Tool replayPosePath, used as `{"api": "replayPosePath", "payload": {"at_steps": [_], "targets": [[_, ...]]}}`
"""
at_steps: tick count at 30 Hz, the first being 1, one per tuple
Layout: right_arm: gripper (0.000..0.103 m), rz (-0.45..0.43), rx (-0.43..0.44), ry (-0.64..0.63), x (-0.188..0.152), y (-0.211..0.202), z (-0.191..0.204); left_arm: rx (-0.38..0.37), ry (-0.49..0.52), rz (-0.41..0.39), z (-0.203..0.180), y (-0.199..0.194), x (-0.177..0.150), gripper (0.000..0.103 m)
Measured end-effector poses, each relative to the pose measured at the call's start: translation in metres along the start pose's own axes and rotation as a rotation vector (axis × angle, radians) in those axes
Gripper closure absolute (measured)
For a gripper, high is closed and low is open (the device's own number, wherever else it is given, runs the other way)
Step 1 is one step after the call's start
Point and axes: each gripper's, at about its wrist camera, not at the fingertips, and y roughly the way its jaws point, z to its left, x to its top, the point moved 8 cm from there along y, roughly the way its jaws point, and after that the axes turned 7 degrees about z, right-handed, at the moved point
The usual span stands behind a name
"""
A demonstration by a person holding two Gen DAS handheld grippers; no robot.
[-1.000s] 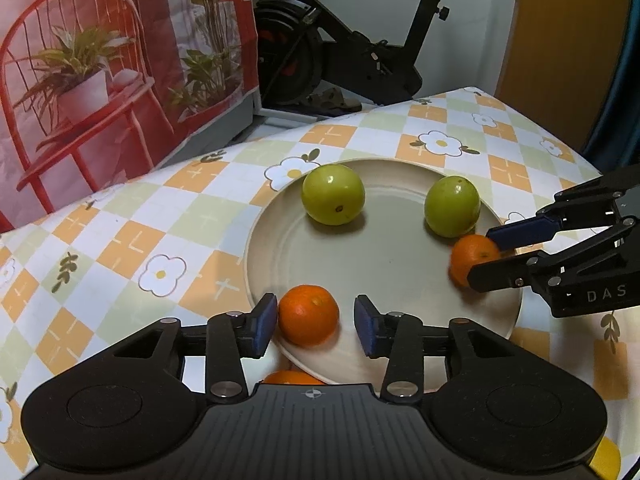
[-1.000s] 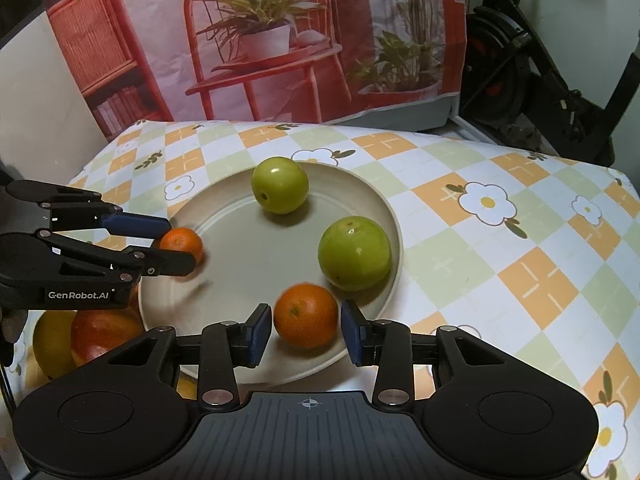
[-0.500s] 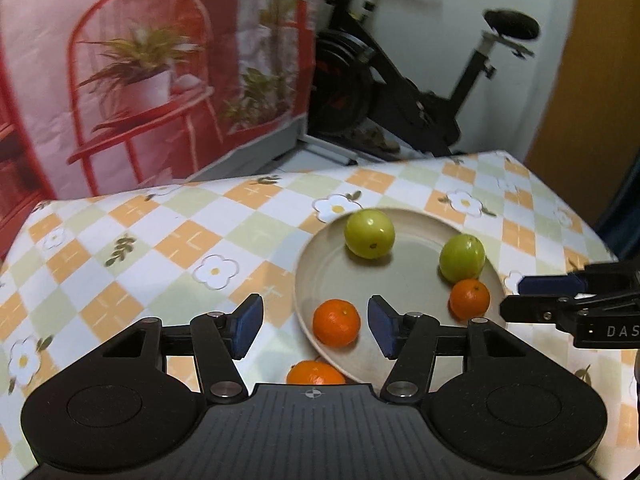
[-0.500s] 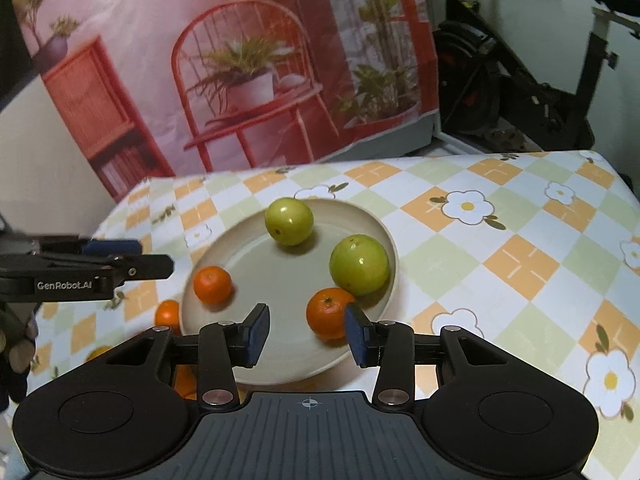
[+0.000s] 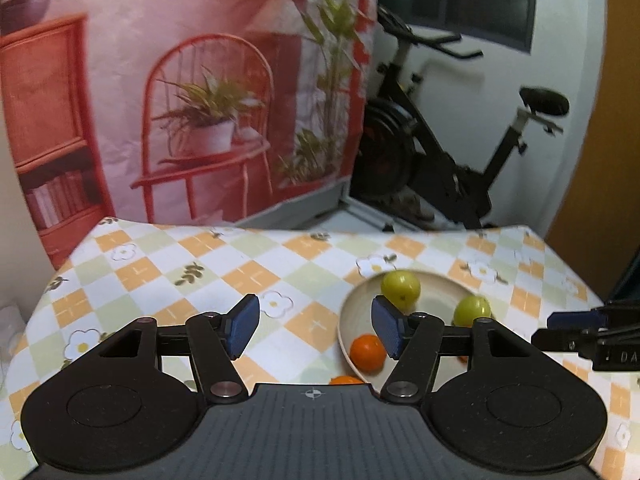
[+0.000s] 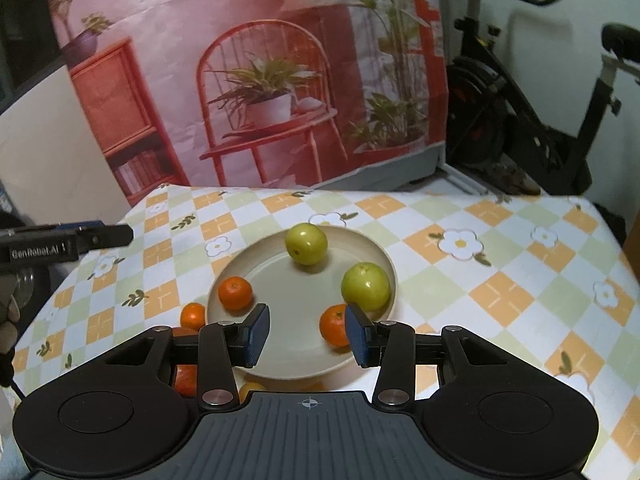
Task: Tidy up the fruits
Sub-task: 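Move both tools back toward the fruit pile beside the plate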
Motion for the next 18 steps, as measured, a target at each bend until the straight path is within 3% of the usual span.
{"api": "replayPosePath", "payload": {"at_steps": [18], "targets": [[0.063,0.012,0.012,-0.069,-0.009,-0.017,0.03,0.015,-0.066,-0.044,0.02,-0.03,-0.006,0.033]]}}
